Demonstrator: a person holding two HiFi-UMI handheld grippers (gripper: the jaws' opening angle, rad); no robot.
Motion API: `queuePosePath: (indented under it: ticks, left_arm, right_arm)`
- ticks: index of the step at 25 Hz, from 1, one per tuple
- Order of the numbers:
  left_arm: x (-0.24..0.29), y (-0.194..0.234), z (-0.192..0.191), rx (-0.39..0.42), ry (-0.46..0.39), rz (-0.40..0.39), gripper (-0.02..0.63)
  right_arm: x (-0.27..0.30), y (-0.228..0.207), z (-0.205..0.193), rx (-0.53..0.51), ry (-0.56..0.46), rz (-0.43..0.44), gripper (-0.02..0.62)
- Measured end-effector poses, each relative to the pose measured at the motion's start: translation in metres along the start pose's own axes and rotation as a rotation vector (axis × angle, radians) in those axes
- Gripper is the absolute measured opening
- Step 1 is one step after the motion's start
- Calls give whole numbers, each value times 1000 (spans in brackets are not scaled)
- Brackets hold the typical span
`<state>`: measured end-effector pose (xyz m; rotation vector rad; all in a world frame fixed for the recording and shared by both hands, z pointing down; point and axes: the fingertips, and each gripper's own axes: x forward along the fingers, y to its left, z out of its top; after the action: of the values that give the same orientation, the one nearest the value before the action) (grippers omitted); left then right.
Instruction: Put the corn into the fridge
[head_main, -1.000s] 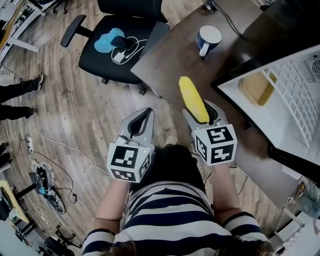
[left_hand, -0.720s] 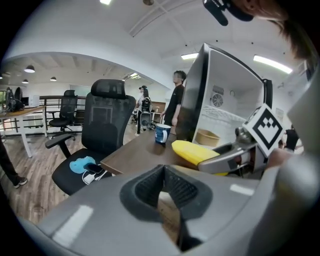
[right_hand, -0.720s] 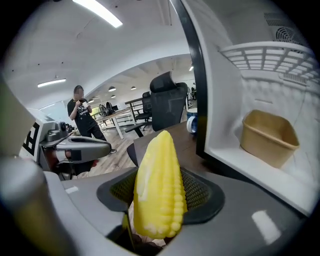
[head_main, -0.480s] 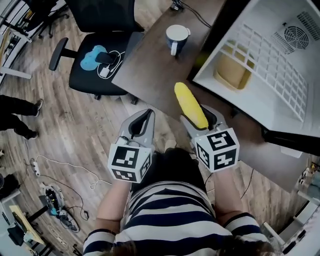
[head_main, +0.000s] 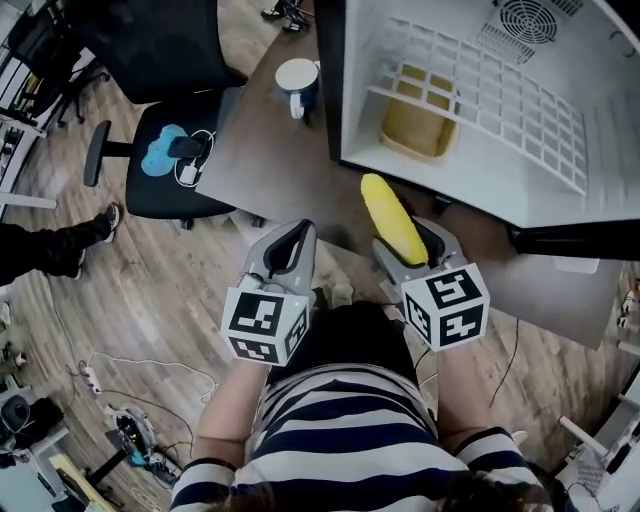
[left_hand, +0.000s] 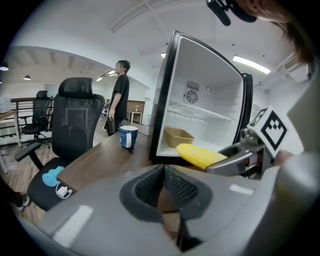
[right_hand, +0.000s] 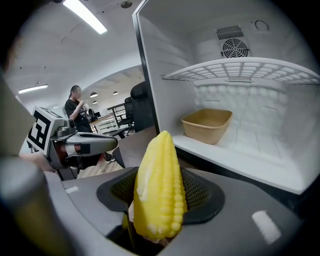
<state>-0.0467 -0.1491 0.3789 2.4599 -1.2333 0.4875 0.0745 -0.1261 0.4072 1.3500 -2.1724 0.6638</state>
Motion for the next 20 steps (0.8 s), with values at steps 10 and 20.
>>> queuePosePath:
  ticks: [10, 20]
  left_arm:
    - [46, -44, 23, 100, 36, -182, 0]
    - [79, -76, 35, 175, 46, -318, 0]
  right_arm:
    - [-37, -61, -9, 156, -41, -182, 256]
    - [-63, -116, -14, 225, -76, -361, 256]
